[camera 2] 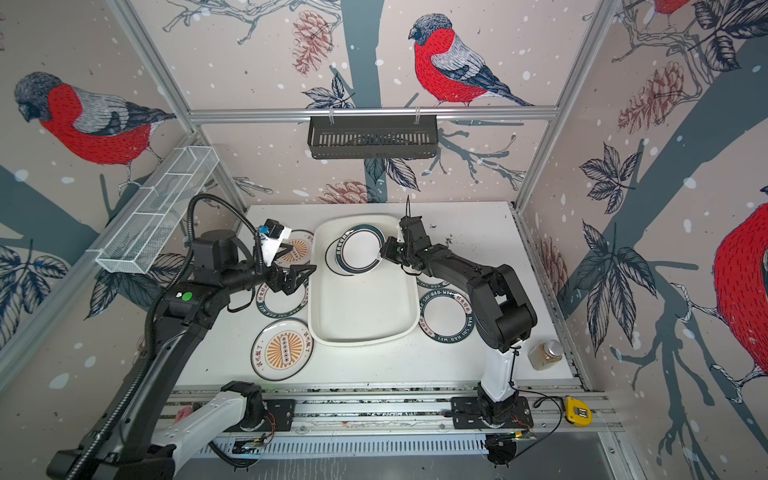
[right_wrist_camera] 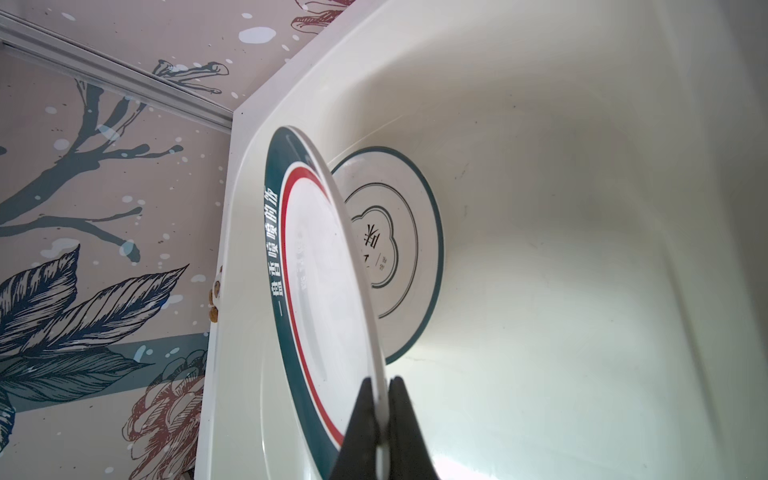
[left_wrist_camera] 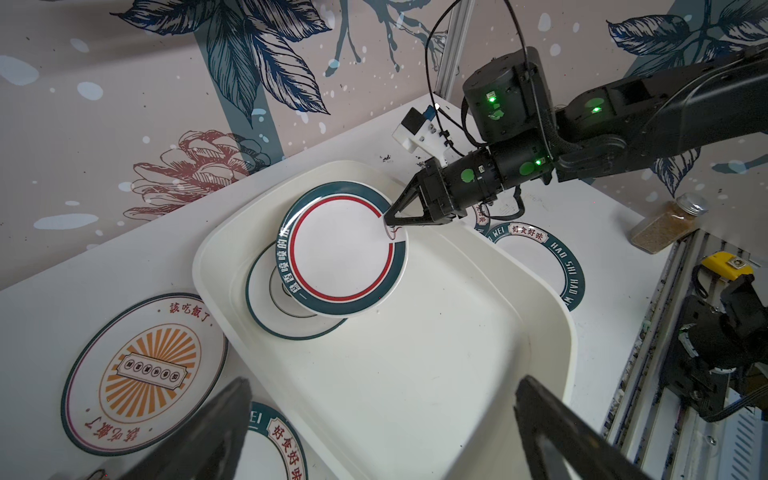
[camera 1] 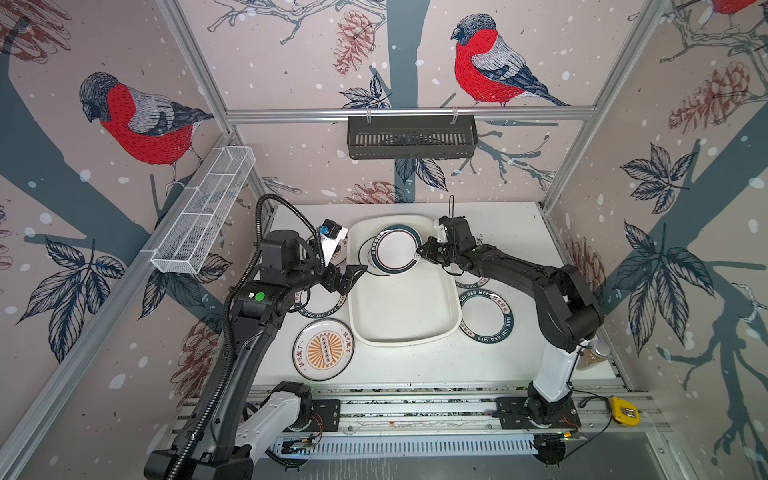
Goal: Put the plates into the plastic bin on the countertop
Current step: 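Lower the red-and-green plate onto the cloud-emblem plate and open the right gripper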
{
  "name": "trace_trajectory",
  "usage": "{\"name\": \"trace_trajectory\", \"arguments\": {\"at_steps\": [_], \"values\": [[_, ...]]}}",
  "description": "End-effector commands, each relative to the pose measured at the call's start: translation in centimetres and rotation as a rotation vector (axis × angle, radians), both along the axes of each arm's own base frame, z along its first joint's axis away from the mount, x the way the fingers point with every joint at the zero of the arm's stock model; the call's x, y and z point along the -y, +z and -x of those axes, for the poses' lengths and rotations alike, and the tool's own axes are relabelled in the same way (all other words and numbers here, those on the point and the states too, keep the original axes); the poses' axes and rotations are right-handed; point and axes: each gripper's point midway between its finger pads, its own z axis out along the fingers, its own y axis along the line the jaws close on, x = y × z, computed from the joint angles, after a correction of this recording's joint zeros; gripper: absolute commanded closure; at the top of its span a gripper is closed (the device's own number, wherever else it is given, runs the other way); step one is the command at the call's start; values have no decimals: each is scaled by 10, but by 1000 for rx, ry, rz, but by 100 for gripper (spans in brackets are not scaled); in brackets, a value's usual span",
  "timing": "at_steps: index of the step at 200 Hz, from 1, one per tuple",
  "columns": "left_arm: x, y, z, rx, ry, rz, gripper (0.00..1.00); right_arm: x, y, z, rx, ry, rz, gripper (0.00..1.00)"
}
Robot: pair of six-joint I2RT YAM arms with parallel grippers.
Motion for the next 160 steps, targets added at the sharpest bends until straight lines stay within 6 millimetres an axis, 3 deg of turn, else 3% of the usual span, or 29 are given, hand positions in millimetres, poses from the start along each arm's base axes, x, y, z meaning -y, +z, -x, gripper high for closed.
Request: {"name": "trace_trajectory", "arguments": {"at_steps": [1, 85, 160], "values": [[5, 9, 1, 19, -29, 25, 2, -7, 3, -10, 7, -2, -21, 98], [7, 8, 0, 8, -41, 33, 2, -31, -18, -20, -46, 31, -37, 96], [10, 16, 6, 6, -62, 55, 2, -39, -33, -24, -74, 31, -29, 94]]}}
